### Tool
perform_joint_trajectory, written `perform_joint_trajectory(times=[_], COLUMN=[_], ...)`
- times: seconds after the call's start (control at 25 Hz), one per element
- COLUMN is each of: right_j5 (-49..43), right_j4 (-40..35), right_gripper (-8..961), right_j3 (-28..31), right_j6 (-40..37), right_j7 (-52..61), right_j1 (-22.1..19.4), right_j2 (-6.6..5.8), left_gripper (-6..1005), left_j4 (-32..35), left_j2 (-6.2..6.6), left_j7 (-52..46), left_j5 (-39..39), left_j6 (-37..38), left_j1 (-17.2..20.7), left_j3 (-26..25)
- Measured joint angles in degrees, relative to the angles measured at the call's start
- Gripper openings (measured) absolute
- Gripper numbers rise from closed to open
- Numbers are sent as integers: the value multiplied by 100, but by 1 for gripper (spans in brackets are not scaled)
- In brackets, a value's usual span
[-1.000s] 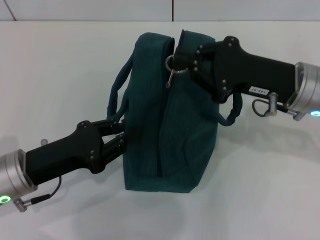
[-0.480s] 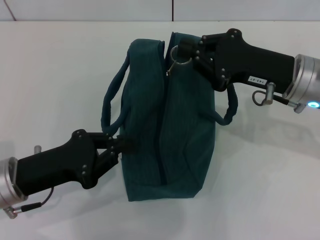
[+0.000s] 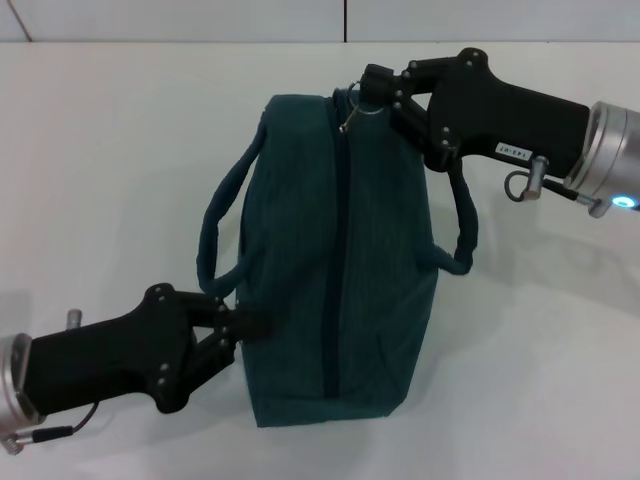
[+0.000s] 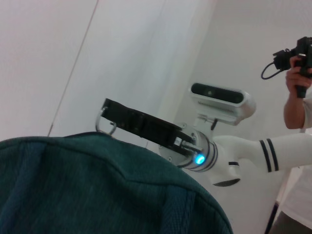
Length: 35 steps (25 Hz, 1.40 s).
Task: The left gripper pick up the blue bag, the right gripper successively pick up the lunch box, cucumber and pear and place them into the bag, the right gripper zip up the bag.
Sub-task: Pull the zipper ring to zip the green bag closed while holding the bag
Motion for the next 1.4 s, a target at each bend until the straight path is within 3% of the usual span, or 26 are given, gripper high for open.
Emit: perform_joint_trajectory(times=[0.6, 0.8, 1.0, 1.12, 1.4], right_j5=[59, 86, 86, 82, 37], right_j4=[20, -16, -51, -30, 55], right_gripper=[17, 17, 17, 17, 17], right_j3=[44, 21, 25, 14, 7], right_j6=[-66, -562, -882, -962, -925], right_j7=[-140, -125, -102, -101, -131], right_j1=[-246, -401, -442, -444, -443], right_j2=[13, 4, -5, -8, 4], left_gripper=[78, 84, 91, 95, 262], left_j4=[0, 2, 100, 189, 665], left_j2=[211, 244, 172, 175, 217], left_j7=[107, 9, -207, -338, -1312], left_j5=[124, 97, 82, 79, 174], left_j6=[173, 177, 136, 89, 97], left_j1=[15, 34, 106, 109, -200], left_j3=[-21, -344, -1103, -1273, -1234])
